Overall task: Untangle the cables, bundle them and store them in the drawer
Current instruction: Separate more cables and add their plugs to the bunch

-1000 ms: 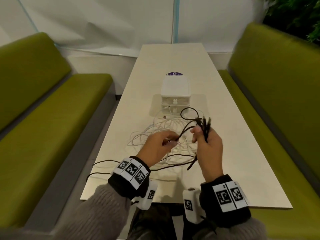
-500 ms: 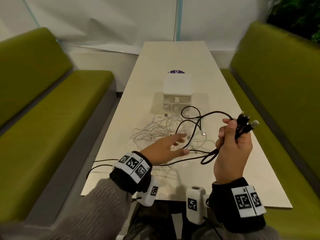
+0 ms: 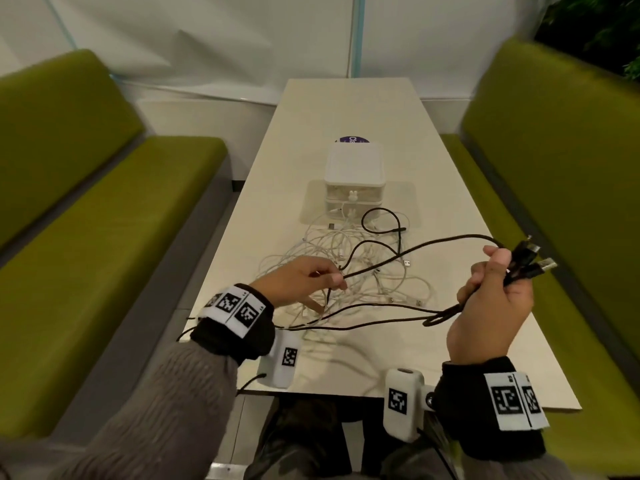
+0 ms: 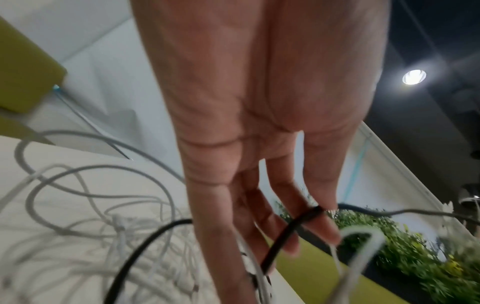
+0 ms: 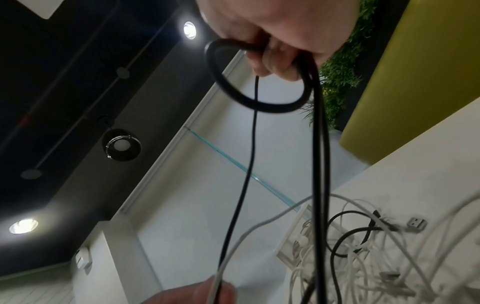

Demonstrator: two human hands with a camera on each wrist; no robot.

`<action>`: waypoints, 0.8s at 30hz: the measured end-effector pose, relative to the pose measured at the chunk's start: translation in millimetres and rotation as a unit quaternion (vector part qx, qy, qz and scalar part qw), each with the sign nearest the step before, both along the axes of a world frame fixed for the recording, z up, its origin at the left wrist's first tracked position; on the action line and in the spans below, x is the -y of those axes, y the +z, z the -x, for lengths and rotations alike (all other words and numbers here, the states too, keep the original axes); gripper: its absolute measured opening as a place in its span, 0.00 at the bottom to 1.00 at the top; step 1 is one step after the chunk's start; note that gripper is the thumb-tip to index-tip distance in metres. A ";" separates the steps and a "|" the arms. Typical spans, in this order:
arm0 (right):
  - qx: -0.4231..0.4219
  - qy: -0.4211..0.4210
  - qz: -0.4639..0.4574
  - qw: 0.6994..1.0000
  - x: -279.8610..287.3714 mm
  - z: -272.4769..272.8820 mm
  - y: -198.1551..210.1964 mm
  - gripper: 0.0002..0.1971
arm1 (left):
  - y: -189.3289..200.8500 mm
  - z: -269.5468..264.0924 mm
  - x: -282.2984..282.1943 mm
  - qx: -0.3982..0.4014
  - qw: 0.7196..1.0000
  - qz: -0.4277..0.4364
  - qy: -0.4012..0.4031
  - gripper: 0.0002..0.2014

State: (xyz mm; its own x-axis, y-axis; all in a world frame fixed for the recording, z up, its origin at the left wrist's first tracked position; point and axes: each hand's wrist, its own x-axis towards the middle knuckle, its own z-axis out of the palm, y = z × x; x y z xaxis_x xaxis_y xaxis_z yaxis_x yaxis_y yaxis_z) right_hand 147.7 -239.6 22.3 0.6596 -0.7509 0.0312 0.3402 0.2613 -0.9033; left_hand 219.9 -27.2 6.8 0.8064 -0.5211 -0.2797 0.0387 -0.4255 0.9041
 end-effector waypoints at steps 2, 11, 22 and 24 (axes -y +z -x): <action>-0.004 0.014 0.000 1.000 0.3 -0.8 -2.5 0.09 | 7.7 -5.1 -1.9 0.044 0.999 -0.021 0.023 0.07; -0.048 0.217 0.130 0.966 -50.5 -9.2 -10.0 0.17 | 34.4 9.8 39.4 0.337 0.932 0.100 0.087 0.02; -0.127 0.135 0.112 0.976 -50.8 -13.9 -12.3 0.24 | 11.4 15.8 34.0 0.326 0.934 0.118 0.091 0.02; -0.120 0.149 0.116 0.975 -50.5 -13.5 -12.5 0.17 | 9.5 16.9 37.5 0.338 0.931 0.117 0.075 0.03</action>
State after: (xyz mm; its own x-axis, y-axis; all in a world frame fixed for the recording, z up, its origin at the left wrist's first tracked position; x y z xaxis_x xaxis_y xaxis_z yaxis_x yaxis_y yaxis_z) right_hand 161.2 -189.1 9.7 0.8570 -0.5153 -0.0043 0.0524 0.0953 -0.9941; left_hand 203.0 -64.7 16.3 0.8257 -0.3710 0.4250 -0.5293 -0.2490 0.8111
